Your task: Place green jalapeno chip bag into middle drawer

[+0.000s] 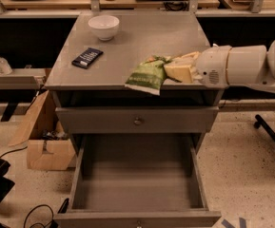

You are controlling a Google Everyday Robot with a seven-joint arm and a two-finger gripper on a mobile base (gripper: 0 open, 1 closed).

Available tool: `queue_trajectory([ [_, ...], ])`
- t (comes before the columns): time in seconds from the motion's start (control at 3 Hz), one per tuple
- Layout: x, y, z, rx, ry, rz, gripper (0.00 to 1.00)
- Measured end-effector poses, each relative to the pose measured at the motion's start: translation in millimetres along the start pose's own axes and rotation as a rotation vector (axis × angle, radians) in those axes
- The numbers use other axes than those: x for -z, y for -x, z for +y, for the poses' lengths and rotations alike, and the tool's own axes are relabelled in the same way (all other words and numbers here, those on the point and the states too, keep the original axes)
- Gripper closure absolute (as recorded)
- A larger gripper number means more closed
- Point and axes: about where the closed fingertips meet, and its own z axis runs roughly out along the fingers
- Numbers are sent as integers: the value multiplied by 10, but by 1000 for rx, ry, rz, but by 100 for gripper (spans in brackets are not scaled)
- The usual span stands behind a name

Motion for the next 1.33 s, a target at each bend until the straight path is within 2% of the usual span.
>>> queue_trajectory([
  [0.33, -35, -442, 254, -9, 27, 124, 100],
  [0.67, 51, -861, 659, -33, 61, 162, 100],
  [1.0, 314, -1402, 893, -78, 64, 169, 100],
  [1.33, 452, -1946, 919, -135, 59, 169, 100],
])
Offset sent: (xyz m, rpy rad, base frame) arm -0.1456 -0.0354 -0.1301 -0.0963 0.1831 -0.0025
